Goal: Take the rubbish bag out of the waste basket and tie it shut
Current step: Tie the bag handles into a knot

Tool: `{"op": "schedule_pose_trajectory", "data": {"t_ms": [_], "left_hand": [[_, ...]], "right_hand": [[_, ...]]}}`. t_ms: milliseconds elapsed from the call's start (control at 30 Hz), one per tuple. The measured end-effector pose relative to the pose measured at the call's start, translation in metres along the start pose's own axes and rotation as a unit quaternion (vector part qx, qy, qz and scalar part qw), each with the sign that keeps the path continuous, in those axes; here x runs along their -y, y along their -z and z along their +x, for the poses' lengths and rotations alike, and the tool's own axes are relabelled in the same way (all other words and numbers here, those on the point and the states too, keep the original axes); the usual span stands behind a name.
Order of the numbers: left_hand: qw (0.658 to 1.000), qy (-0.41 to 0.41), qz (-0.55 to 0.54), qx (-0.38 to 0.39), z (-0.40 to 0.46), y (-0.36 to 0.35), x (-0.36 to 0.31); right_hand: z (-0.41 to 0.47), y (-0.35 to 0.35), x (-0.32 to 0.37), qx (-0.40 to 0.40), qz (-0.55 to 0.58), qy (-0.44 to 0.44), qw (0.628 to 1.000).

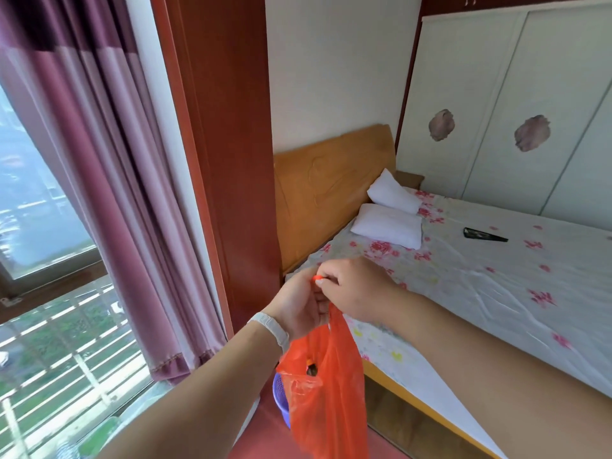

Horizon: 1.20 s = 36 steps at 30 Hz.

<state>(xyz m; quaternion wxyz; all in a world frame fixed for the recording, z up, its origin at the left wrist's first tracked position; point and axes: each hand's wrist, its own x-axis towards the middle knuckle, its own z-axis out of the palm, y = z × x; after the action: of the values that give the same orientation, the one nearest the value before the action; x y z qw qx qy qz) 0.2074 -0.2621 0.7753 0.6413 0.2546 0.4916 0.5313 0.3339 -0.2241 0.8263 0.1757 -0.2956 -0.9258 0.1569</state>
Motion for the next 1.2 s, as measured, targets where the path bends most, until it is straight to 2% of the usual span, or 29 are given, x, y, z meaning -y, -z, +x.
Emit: {"op": "schedule_pose_trajectory", "data": {"t_ms": [133, 267, 433, 567, 733, 1067, 1200], "left_hand": [[0.999, -0.01, 0.037, -0.009, 0.001, 0.005, -0.005], [0.997, -0.015, 0.074, -0.001, -0.002, 0.006, -0.009], [1.0, -0.01, 0.021, -0.008, -0.003, 0.012, -0.018], [1.0, -0.001, -0.006, -0.025, -0.005, 0.019, -0.024], [1.0, 0.005, 0.017, -0.006, -0.008, 0.021, -0.029], [0.998, 0.012, 0.064, 0.007, -0.012, 0.023, -0.03], [0.997, 0.015, 0.072, 0.011, -0.016, 0.02, -0.032]], "right_hand": [[-0.002, -0.002, -0.006, 0.06, -0.004, 0.007, 0.998], [0.004, -0.005, -0.012, 0.06, 0.039, -0.009, 0.997], [0.014, -0.006, -0.023, 0.033, 0.114, -0.015, 0.993], [0.019, -0.003, -0.032, 0.056, 0.169, -0.062, 0.982], [0.028, 0.0, -0.031, 0.056, 0.143, -0.044, 0.987], [0.034, 0.0, -0.023, 0.077, 0.007, 0.04, 0.996], [0.032, -0.005, -0.024, 0.033, 0.007, 0.052, 0.998]]}}
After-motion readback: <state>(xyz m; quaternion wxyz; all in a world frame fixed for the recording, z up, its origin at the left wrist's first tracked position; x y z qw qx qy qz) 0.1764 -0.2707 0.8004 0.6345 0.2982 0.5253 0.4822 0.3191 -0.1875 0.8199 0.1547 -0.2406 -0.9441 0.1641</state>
